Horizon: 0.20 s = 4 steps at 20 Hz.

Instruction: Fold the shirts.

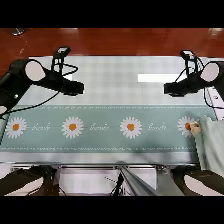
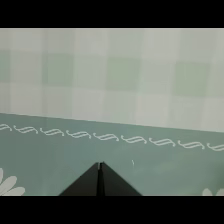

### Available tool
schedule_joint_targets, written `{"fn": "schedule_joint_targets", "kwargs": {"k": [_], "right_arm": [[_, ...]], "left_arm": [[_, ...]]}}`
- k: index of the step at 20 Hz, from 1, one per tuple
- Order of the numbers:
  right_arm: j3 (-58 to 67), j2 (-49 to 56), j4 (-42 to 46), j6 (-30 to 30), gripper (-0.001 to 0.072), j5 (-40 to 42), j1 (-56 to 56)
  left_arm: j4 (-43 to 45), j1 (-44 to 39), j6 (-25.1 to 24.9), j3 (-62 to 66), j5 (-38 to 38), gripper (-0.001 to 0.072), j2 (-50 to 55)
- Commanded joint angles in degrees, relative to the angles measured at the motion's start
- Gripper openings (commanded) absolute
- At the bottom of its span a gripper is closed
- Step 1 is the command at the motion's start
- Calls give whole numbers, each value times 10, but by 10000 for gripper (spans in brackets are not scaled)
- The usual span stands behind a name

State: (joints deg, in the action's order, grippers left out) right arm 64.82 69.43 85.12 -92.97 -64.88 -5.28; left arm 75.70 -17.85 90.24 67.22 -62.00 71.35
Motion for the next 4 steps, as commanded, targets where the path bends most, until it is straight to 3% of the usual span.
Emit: {"fn": "schedule_joint_targets", "kwargs": {"k": [1, 4], "right_arm": [[0, 0, 1, -1, 21, -1, -1], [0, 0, 1, -1, 21, -1, -1]], "left_arm": [[2, 0, 0, 0, 0, 22, 0], [2, 0, 0, 0, 0, 22, 0]]}}
